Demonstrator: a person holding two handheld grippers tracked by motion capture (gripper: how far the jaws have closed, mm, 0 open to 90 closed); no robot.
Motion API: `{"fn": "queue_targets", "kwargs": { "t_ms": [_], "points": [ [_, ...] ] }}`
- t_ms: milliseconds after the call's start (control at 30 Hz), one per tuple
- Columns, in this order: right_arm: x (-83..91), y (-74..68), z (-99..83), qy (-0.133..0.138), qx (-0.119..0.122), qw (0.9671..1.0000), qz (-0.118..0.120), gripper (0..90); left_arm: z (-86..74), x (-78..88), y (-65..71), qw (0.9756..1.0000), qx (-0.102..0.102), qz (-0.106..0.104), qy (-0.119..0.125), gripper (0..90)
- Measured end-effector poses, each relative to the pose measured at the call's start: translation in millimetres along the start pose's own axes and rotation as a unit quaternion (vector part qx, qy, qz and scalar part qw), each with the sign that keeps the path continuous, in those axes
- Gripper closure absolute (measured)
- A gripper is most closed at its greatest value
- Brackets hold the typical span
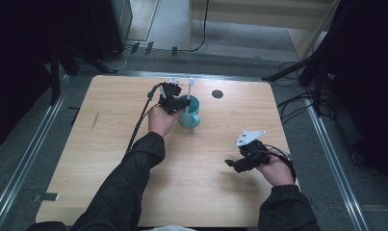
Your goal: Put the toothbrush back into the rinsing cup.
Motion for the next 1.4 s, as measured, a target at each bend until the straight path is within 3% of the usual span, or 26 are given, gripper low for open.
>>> {"fn": "queue_targets", "kwargs": {
  "t_ms": [167,233,333,433,733,1033,1200,1400],
  "points": [
    [-0.5,-1.0,0.0,-0.003,0.002,1.0,0.003,21.1,0.3,0.3,-1.8,1.0,0.005,-0.001,-0.004,82.7],
    [-0.6,-0.9,0.2,-0.003,0.004,1.0,0.003,21.1,-0.4,-0.1,-3.2,0.9999,0.004,0.007,-0.007,81.4],
    [-0.8,-1.0,0.1,-0.004,0.003,1.0,0.002,21.1,-1.0,0.5,-2.5,0.9999,0.003,0.004,-0.011,77.6],
    [-1.1,-1.4,0.4,-0.003,0.001,1.0,0.002,21.2,1.4,2.8,-2.8,0.9999,0.015,-0.002,-0.006,75.8],
    [-2.4,-1.2,1.5,-0.004,0.006,1.0,0.003,21.1,4.2,18.5,1.0,0.9998,0.007,-0.011,-0.012,69.5],
    [-5.3,-3.4,3.2,-0.008,0.013,0.9998,0.009,21.1,2.1,40.8,5.7,0.9991,-0.025,-0.02,-0.028,58.0],
    [-6.5,-4.0,2.2,-0.013,0.013,0.9998,0.01,21.1,-3.7,56.1,8.5,0.9972,-0.053,-0.025,-0.046,51.6],
    [-5.7,-6.0,2.9,-0.012,0.017,0.9997,0.011,21.1,-14.5,75.5,11.1,0.9958,-0.057,-0.048,-0.054,46.4]
  ]
}}
Point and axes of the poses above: each handheld gripper's, and its own axes: x roughly backward along the jaws, z roughly out of its top, y roughly to its right, the point moved 8 cm from there along -x, roughly forward along the jaws, and after that the axes turned 9 degrees about x, right-handed, at the moved point
